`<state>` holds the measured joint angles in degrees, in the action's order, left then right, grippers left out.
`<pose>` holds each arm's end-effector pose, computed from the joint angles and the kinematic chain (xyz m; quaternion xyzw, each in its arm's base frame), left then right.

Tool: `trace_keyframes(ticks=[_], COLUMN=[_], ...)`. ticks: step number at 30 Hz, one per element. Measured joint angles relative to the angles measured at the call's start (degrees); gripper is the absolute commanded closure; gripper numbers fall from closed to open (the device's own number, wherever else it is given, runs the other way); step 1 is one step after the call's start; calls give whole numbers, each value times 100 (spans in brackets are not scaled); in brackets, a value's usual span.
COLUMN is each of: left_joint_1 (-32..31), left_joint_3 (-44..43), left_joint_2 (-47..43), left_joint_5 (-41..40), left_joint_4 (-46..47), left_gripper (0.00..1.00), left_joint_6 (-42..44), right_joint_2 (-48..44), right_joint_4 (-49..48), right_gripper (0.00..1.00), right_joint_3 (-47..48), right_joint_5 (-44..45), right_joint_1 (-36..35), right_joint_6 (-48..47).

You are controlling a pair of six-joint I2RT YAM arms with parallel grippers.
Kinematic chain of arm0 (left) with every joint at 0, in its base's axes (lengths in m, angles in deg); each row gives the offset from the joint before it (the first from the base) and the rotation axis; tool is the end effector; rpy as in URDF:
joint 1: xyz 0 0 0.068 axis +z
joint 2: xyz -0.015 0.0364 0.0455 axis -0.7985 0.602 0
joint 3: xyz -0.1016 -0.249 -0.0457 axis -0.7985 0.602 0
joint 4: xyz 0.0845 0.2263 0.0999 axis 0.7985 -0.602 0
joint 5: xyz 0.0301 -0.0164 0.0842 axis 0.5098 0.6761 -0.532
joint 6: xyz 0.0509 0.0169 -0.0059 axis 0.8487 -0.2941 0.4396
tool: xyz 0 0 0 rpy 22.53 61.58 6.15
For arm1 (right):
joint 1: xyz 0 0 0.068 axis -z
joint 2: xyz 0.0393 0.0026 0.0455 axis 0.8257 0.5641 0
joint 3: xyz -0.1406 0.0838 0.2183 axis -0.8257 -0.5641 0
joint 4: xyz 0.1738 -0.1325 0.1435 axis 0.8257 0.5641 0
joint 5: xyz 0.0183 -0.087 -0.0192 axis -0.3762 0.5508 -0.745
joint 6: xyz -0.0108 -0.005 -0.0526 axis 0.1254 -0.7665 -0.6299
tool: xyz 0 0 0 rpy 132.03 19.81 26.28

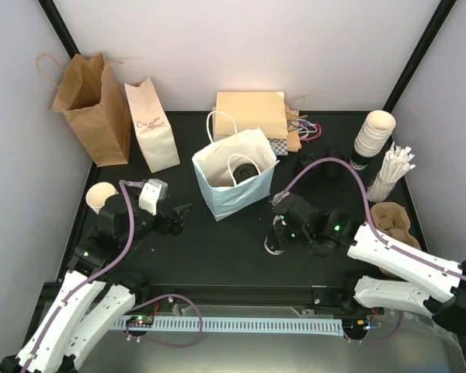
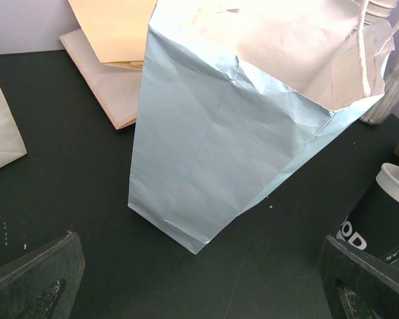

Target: Pack the takeout coffee

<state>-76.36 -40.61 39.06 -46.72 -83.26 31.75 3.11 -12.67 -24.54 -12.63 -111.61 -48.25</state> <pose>0.1051 -0.0535 0.3040 0.1521 0.8213 -0.2407 0.4943 0.1120 0.1582 0.2788 -0.1802 0.9398 0.1590 0.2429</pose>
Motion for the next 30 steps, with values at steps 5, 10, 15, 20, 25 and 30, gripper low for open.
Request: trace_keyframes(ticks=[5, 10, 15, 20, 25, 30], left_joint_1=[0, 0, 0, 0, 0, 0], left_joint_3=[0, 0, 0, 0, 0, 0], left_joint_2=[2, 15, 20, 22, 26, 26], left_joint_5=[0, 0, 0, 0, 0, 0], left_joint_4=[0, 0, 2, 2, 0, 0], left_gripper=[1, 1, 1, 1, 1, 1], left_joint_6=[0, 0, 0, 0, 0, 0], right_joint_2=[254, 710, 997, 1231, 1290, 1252], right_joint_4=[-389, -549, -697, -750, -767, -769], right_gripper=[99, 99, 98, 87, 70, 66], right_joint_3=[-42, -48, -105, -107, -105, -68], right_joint_5=[575, 953, 1161, 1314, 1410, 1432], right_joint_1=[-741, -1137, -1419, -1628, -1663, -1663], right_joint_6=[0, -39, -37, -39, -101, -138])
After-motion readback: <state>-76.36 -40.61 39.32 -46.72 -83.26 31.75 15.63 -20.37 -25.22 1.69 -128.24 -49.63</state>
